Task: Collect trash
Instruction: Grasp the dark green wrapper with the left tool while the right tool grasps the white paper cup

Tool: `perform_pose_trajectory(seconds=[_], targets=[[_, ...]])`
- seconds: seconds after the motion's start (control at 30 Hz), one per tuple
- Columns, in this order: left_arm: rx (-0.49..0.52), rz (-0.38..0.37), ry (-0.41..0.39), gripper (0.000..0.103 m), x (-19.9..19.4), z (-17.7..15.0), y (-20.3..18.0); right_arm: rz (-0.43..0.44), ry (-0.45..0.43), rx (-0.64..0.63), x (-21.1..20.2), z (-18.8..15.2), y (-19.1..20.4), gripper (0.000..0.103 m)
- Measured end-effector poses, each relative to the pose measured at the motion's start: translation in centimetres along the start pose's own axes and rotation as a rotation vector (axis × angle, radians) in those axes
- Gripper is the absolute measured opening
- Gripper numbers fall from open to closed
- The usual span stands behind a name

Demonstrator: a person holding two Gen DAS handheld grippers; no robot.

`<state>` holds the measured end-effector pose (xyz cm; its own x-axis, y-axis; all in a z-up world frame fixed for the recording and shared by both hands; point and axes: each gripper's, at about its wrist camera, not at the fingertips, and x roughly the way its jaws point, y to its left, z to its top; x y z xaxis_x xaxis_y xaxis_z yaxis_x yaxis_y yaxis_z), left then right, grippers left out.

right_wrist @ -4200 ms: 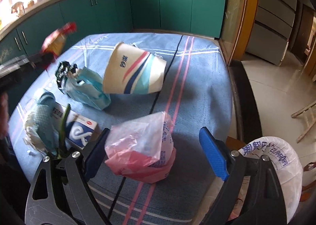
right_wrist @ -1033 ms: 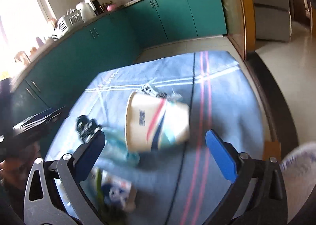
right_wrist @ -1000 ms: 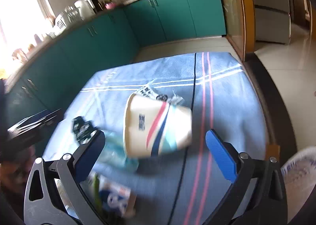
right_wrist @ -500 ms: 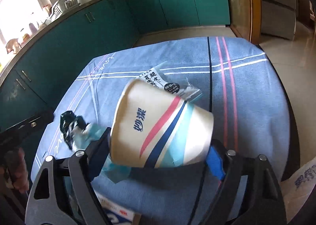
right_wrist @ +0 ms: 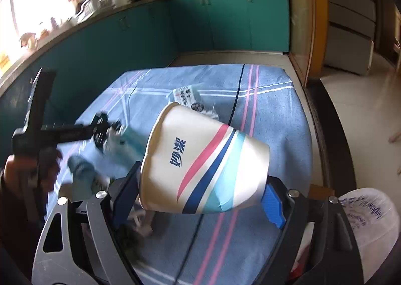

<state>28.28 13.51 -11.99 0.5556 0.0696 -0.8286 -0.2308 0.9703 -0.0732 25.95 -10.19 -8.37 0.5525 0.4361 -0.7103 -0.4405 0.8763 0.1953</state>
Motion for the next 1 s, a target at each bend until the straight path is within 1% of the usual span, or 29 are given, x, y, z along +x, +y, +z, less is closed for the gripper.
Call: perform_pose_trajectory(seconds=[0.1, 0.2, 0.27, 0.33, 0.4, 0.53, 0.6, 0.7, 0.8, 0.83, 0.87, 0.93, 1.0], targets=[[0.014, -0.023, -0.003, 0.094, -0.1, -0.2, -0.6, -0.037, 0.018, -0.07, -0.2, -0.4, 0.3, 0.083], [0.007, -0.067, -0.024, 0.094, -0.9, -0.3, -0.9, -0.059, 0.044, -0.116, -0.2, -0.9, 0.7, 0.084], [0.017, -0.07, -0.044, 0.094, -1.3, -0.3, -1.1, -0.049, 0.064, -0.119, 0.2, -1.1, 0.7, 0.084], [0.033, -0.051, -0.057, 0.094, -1.4, -0.4, -1.5, -0.051, 0.074, -0.114, 0.6, -1.5, 0.7, 0.087], [0.04, -0.039, -0.047, 0.094, -1.2, -0.4, -1.6, -0.064, 0.086, -0.113, 1.1, -1.6, 0.8, 0.09], [0.037, -0.022, -0.03, 0.094, -0.8, -0.5, -1.4, -0.096, 0.105, -0.111, 1.9, -1.7, 0.9, 0.09], [0.042, -0.028, -0.015, 0.094, -0.5, -0.6, -1.5, -0.099, 0.107, -0.108, 2.0, -1.9, 0.9, 0.09], [0.067, -0.044, 0.027, 0.094, 0.4, -0.9, -1.8, -0.098, 0.107, -0.106, 2.0, -2.0, 0.9, 0.091], [0.084, -0.042, 0.033, 0.094, 0.7, -1.1, -2.0, -0.098, 0.108, -0.104, 2.2, -2.1, 1.0, 0.092], [0.088, -0.038, 0.026, 0.092, 0.6, -1.1, -2.1, -0.097, 0.109, -0.102, 2.2, -2.1, 1.0, 0.092], [0.089, -0.036, 0.021, 0.084, 0.5, -1.1, -2.0, -0.099, 0.11, -0.099, 2.3, -2.1, 0.9, 0.092], [0.09, -0.039, 0.017, 0.074, 0.3, -1.2, -1.9, -0.105, 0.112, -0.094, 2.4, -2.1, 0.9, 0.092], [0.102, -0.038, 0.007, 0.072, 0.1, -1.4, -2.0, -0.111, 0.111, -0.088, 2.6, -2.1, 0.9, 0.092]])
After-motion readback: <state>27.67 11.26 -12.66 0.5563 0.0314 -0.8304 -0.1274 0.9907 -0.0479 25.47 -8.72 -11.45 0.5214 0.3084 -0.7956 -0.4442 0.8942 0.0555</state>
